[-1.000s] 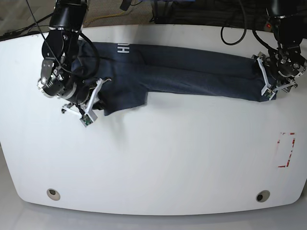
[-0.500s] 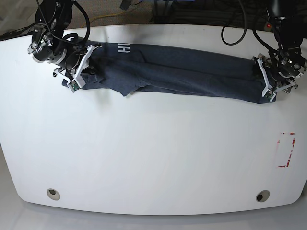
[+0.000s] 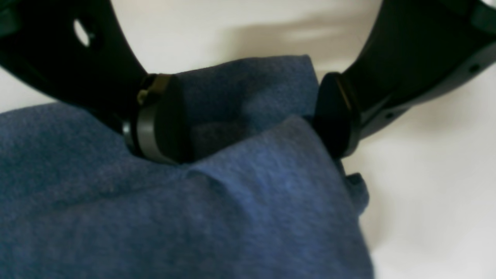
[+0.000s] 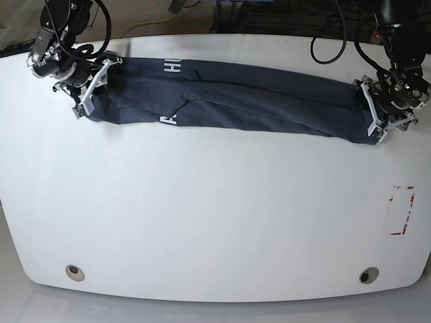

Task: Fold the T-shirt properly
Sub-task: 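Regrasp the folded shirt end with the right gripper and tuck it, then pull the folded shirt strip taut with both grippers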

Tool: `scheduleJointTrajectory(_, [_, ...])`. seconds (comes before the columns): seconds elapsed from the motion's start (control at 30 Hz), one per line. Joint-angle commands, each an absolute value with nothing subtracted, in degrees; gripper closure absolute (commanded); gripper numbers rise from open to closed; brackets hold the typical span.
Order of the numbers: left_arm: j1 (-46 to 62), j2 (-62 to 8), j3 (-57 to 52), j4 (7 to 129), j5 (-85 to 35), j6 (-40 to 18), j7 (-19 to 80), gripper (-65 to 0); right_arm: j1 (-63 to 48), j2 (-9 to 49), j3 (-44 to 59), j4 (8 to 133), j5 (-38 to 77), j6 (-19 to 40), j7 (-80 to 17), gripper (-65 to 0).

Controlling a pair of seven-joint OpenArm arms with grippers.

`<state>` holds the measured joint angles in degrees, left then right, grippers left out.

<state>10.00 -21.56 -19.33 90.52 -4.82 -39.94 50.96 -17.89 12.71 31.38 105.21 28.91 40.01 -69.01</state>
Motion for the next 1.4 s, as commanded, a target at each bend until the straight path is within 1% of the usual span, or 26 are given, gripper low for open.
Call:
scheduleJointTrajectory(0.0, [9.63, -21.93, -19.47, 92.09, -4.18, -40.00, 51.91, -45.8, -18.68, 13.76, 34.15, 109.41, 30.64, 40.00, -68.00, -31.7])
scheduleJointTrajectory(0.03, [9.10, -21.67, -19.56, 92.88, -4.18, -40.00, 51.91, -45.8, -19.47, 13.76, 34.95, 111.16, 32.04, 40.00, -68.00, -36.8])
scheduleJointTrajectory(0.13, [8.40, -20.00, -20.00, 94.73, -4.18, -40.00, 51.91, -46.1, -20.79, 13.93, 35.12, 114.33, 36.00, 40.00, -68.00, -46.1])
scheduleJointTrajectory(0.17, [8.48, -19.65, -20.97, 96.13, -4.18, -40.00, 51.91, -46.3, -21.41, 14.11, 35.12, 114.77, 37.93, 40.00, -68.00, -48.5])
scheduleJointTrajectory(0.2, [8.66, -19.65, -21.58, 97.27, -4.18, -40.00, 51.91, -46.3, -21.85, 14.20, 35.12, 114.95, 39.60, 40.00, -68.00, -49.3])
scheduleJointTrajectory(0.33, [8.66, -18.07, -23.43, 101.32, -4.18, -40.00, 52.00, -46.4, -22.37, 13.67, 34.68, 114.77, 46.11, 40.00, -68.00, -49.5])
scheduleJointTrajectory(0.43, [8.75, -17.54, -24.22, 103.87, -4.18, -40.00, 52.00, -46.5, -22.11, 12.62, 31.25, 114.77, 47.25, 40.00, -68.00, -49.5])
scheduleJointTrajectory(0.57, [8.48, -16.66, -24.31, 104.75, -4.26, -40.00, 52.09, -46.7, -20.53, 11.12, 27.12, 114.51, 43.65, 40.00, -68.00, -49.5])
scheduleJointTrajectory(0.7, [8.40, -15.96, -24.40, 104.57, -4.26, -40.00, 52.18, -47.2, -19.21, 8.92, 25.27, 110.29, 35.38, 40.00, -67.56, -49.5])
scheduleJointTrajectory(0.8, [8.40, -15.69, -24.48, 104.48, -4.26, -40.00, 52.18, -53.3, -16.31, 7.69, 24.31, 105.36, 28.70, 40.00, -66.59, -49.5])
scheduleJointTrajectory(0.9, [8.40, -14.46, -26.42, 104.48, -4.26, -40.00, 52.18, -58.7, -15.16, 7.78, 21.76, 100.35, 24.31, 40.00, -62.73, -49.5])
scheduleJointTrajectory(0.93, [8.31, -13.67, -27.91, 104.31, -4.18, -40.00, 52.18, -59.6, -14.90, 7.96, 20.79, 98.51, 23.25, 40.00, -60.79, -49.5])
scheduleJointTrajectory(1.1, [5.49, -11.91, -31.52, 101.05, -4.09, -40.00, 52.18, -60.0, -14.11, 9.54, 17.80, 94.02, 22.02, 40.00, -56.75, -49.5])
scheduleJointTrajectory(1.23, [3.56, -11.91, -33.71, 97.80, -4.09, -40.00, 52.18, -59.9, -13.76, 9.54, 17.45, 92.26, 21.85, 40.00, -56.57, -49.5])
scheduleJointTrajectory(1.37, [2.86, -12.09, -37.85, 97.54, -4.09, -40.00, 52.18, -59.9, -13.67, 9.54, 17.45, 91.56, 21.76, 40.00, -56.48, -49.5])
